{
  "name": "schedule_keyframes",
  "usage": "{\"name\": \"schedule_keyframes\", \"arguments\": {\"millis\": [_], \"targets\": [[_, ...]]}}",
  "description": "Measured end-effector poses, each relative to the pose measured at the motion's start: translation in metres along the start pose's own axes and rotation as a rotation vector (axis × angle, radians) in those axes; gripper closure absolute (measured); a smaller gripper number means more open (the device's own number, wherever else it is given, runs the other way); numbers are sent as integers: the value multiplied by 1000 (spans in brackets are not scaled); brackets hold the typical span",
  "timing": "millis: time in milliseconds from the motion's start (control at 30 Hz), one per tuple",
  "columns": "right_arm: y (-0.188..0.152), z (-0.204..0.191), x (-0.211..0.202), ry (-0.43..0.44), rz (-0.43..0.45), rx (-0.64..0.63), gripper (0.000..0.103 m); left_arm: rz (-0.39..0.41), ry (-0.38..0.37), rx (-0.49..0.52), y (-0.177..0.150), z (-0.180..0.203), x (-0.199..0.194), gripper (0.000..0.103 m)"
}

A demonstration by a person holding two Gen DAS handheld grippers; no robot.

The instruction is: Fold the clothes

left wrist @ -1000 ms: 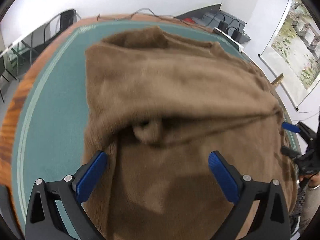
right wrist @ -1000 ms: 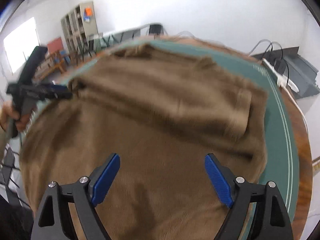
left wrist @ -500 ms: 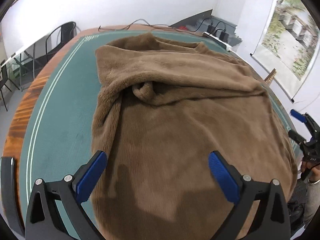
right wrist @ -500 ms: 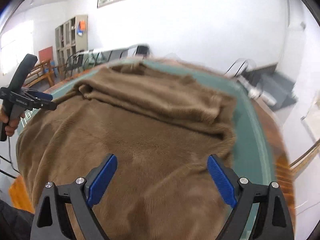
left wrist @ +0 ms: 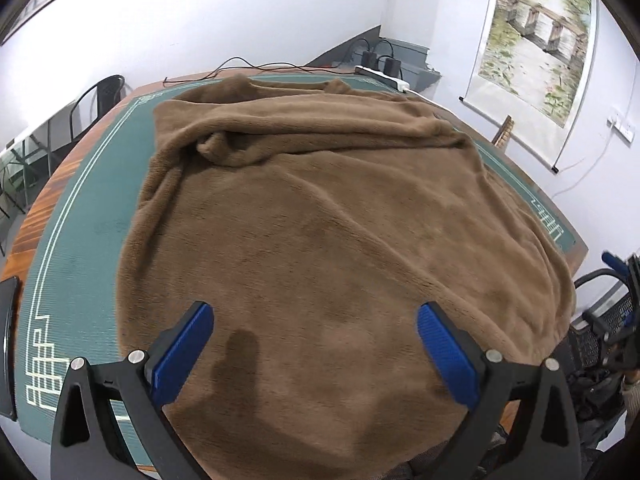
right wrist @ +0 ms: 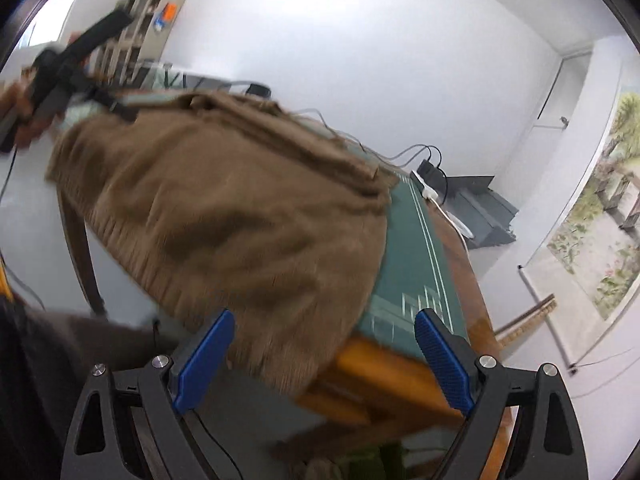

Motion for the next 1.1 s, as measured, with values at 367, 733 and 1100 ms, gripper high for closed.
{"name": "schedule_keyframes", "arguments": {"millis": [367, 733, 1100], "targets": [[-25, -23, 25, -84, -65, -148, 11, 22, 19, -18, -12, 1, -19, 1], [0, 1, 14, -25, -8, -19, 76, 40, 15, -78, -32, -21, -26, 1], [53, 38, 20, -73, 100, 57, 76, 120, 37, -26, -83, -31, -65, 1]]}}
Point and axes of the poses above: each gripper's, at about its wrist camera, not at the fingertips, and x roughly the way its jaws point, z to its right, y to its top, the point moved 8 cm from there along x, roughly the way its jaws point, and after that the axes turned 15 degrees about y, right-handed, at the moved point
